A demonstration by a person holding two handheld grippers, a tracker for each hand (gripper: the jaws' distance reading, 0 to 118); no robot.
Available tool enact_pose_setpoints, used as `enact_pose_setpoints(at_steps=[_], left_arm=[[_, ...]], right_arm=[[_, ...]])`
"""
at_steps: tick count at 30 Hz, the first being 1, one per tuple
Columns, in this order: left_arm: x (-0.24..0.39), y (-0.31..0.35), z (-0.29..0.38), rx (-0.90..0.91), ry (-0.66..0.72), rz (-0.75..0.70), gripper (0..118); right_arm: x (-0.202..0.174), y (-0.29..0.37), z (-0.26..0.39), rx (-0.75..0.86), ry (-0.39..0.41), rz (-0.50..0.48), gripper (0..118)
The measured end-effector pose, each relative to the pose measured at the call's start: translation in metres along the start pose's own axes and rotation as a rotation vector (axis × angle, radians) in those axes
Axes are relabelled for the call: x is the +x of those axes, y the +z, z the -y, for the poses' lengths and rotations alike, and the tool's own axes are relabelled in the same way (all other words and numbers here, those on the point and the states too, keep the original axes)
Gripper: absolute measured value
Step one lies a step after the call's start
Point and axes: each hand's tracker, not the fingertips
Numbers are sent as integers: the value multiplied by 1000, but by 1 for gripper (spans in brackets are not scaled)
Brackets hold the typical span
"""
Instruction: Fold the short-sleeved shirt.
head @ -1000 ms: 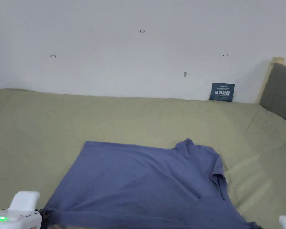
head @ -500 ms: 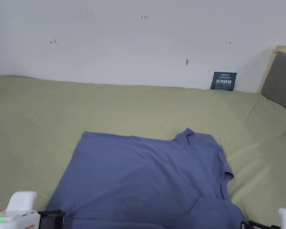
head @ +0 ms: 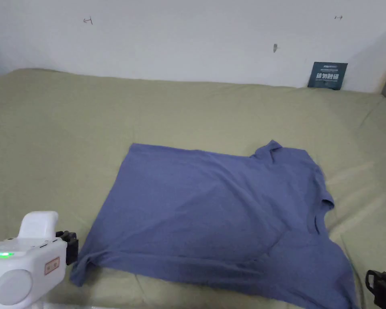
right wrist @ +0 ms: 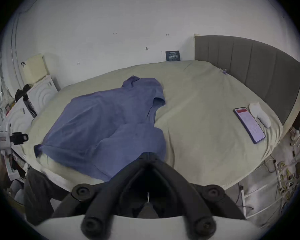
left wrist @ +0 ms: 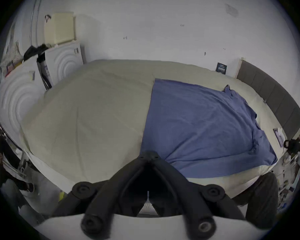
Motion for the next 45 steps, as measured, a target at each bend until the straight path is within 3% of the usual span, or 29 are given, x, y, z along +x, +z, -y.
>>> enact_pose_setpoints(at_steps=[5, 6, 8, 9, 14, 15, 16, 17, 18, 19, 21, 22, 24, 27, 29, 30, 31, 32, 34, 40, 45], left_arm=[[-11, -4, -1, -68, -26, 21, 0], [-11, -4, 0, -98, -32, 44, 17], [-11, -12, 1, -139, -61, 38, 106], [-8, -13, 4, -137, -62, 35, 117], [0, -40, 3, -215, -84, 1, 110], [1, -45, 2, -240, -108, -14, 89], [3, -48, 1, -252, -138, -30, 52], [3, -52, 0, -255, -159, -55, 2], [3, -54, -1, -249, -140, -37, 0], [2, -52, -3, -242, -113, -26, 0], [2, -51, -4, -250, -88, -2, 0], [2, -51, -3, -246, -89, -6, 0], [2, -51, -3, -243, -80, 4, 0], [5, -47, -2, -245, -69, 10, 0], [4, -48, -3, -238, -77, 3, 0], [4, -48, -4, -238, -75, 5, 0], [4, -48, -4, -241, -76, 4, 0], [4, -48, -4, -239, -78, 2, 0], [12, -36, -6, -241, -77, 8, 0], [11, -31, -37, -208, -77, 55, 0], [11, -68, -90, -176, -119, 61, 0]], right_arm=[[0, -1, 7, -21, 8, -6, 1], [-2, -2, 4, -29, 8, -8, 1], [-3, -2, 8, -34, 18, -6, 1], [-3, -3, 10, -37, 21, -5, 1], [-6, -9, 10, -66, 23, -14, 1], [-6, -10, 11, -71, 25, -14, 1], [-6, -11, 12, -80, 26, -14, 1], [-6, -11, 13, -84, 27, -16, 1], [-4, -12, 10, -95, 29, -18, 3], [-4, -11, 10, -102, 28, -21, 16], [-5, -10, 12, -127, 30, -56, 80], [-5, -13, 11, -164, 42, -88, 82], [-10, -20, 13, -210, 45, -119, 82], [-14, -37, 18, -244, 97, -67, 81], [-12, -52, 20, -335, 82, -78, 80], [-4, -58, 20, -314, 79, -74, 64], [-2, -61, 21, -315, 107, -15, 20], [-2, -59, 22, -281, 112, 9, 3], [6, -46, 14, -277, 42, -71, 3], [1, -36, -33, -161, 72, -51, 3], [-3, -78, -95, -126, 95, -54, 3]])
